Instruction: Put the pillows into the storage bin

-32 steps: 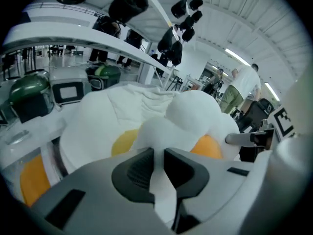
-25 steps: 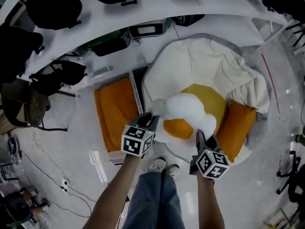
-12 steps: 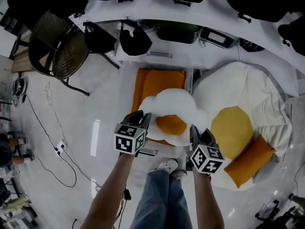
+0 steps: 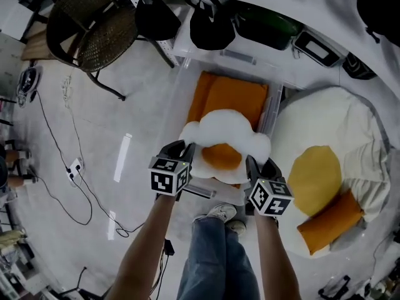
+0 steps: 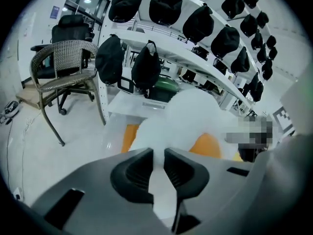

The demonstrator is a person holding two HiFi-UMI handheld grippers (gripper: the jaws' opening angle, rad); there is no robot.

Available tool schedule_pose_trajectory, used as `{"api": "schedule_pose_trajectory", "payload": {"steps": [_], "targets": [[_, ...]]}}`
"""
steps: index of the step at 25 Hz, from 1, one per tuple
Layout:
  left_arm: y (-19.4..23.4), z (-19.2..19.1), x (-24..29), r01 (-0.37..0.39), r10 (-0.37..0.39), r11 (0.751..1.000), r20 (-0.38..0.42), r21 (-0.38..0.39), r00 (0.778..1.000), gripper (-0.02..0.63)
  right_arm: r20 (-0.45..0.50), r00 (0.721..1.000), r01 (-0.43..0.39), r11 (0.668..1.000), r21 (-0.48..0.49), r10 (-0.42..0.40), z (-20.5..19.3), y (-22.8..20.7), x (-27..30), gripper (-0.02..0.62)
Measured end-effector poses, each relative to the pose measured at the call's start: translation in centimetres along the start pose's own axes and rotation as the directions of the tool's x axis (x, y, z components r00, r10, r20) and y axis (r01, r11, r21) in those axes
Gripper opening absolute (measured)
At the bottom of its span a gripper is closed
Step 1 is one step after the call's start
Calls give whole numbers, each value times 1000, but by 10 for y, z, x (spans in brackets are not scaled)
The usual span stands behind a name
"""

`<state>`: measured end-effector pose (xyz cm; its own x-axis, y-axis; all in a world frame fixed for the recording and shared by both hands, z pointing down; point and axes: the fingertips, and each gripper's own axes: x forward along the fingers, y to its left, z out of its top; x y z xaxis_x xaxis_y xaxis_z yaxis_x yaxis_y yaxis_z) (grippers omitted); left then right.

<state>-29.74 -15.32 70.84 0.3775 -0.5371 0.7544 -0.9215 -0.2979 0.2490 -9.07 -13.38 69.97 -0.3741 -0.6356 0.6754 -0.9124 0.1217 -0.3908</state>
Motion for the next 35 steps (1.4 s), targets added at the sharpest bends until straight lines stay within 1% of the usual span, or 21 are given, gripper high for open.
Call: {"api": "schedule_pose_trajectory", "payload": {"steps": [3, 5, 7, 9, 10, 12, 16, 18, 20, 24, 27, 30, 35], "targets": [[10, -14, 8, -31, 31, 1000, -20, 2, 999, 74, -40, 999, 11, 1000, -17, -11, -13, -8, 11, 206], [18, -26, 15, -78, 79, 997, -51, 15, 996, 125, -66, 997, 35, 999, -21, -36, -22, -16, 16, 241], [24, -35, 18, -116, 117, 993, -64, 16, 991, 178, -61, 997, 55, 999, -3, -55, -26, -21, 16, 248], [24, -34, 16, -126, 126, 992, -44, 0, 991, 188, -28, 998, 59, 998, 28, -58, -24, -23, 11, 288], [22, -32, 14, -122, 122, 993, -33, -4, 992, 205, -11, 998, 59, 997, 44, -59, -22, -24, 8, 308], [16, -24, 12, -104, 104, 995, -18, 1, 994, 213, 12, 998, 55, 996, 64, -56, -17, -24, 0, 323], [-11, -1, 4, -64, 63, 997, 15, 32, 998, 216, 30, 998, 61, 995, 74, -63, -8, -34, -23, 325], [-35, 18, 4, -23, 21, 997, 32, 78, 999, 216, 54, 995, 84, 992, 99, -89, -2, -46, -39, 325], [-66, 39, 10, 41, -47, 989, 37, 145, 998, 216, 88, 986, 126, 982, 143, -139, 3, -61, -58, 325], [-143, 65, 25, 150, -160, 959, 22, 240, 987, 216, 131, 966, 196, 959, 205, -225, 12, -103, -106, 325], [-211, 79, 40, 230, -241, 923, -2, 308, 971, 216, 167, 941, 247, 934, 257, -295, 16, -144, -146, 324], [-290, 78, 56, 320, -326, 869, -50, 378, 944, 216, 191, 903, 311, 891, 331, -386, 7, -194, -198, 325], [-416, 50, 74, 451, -433, 767, -151, 456, 889, 216, 189, 831, 402, 800, 445, -523, -31, -272, -286, 325]]}}
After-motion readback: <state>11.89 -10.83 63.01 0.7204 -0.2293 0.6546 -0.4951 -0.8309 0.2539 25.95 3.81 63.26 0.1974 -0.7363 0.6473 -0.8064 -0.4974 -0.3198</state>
